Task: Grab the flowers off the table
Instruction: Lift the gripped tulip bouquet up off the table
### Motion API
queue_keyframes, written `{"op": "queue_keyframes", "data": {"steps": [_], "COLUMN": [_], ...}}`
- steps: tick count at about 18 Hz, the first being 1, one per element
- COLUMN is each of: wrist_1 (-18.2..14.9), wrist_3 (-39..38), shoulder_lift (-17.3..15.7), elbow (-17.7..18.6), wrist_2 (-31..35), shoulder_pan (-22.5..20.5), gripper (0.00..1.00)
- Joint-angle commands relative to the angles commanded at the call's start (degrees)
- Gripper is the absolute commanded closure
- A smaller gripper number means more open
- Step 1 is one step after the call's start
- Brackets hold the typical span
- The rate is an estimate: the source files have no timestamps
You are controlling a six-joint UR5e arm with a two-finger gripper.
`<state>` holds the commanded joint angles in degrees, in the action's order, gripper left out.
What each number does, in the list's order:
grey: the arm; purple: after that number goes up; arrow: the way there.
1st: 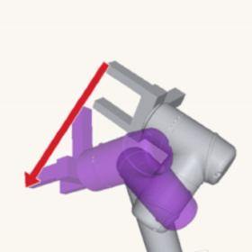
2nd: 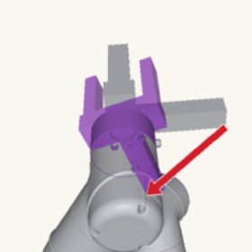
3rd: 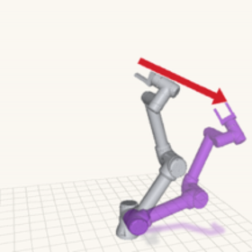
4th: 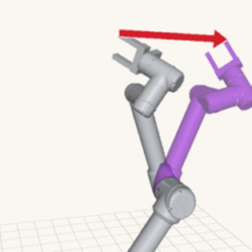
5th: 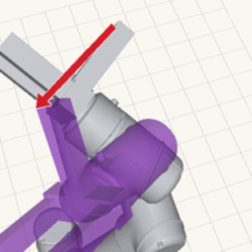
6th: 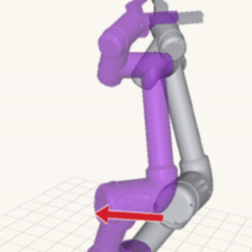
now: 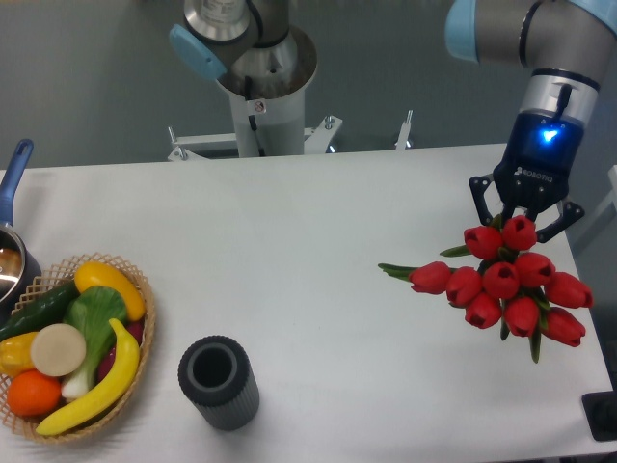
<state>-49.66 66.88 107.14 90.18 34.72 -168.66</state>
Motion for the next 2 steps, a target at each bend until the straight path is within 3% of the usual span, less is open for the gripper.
{"op": "queue_keyframes", "data": {"steps": [2], "wrist_1": [0.0], "wrist_3": [0.0], "shoulder_lift": [0.0], "elbow": [0.1], "wrist_2": [0.0], "shoulder_pan": [0.0], "gripper": [0.85]}}
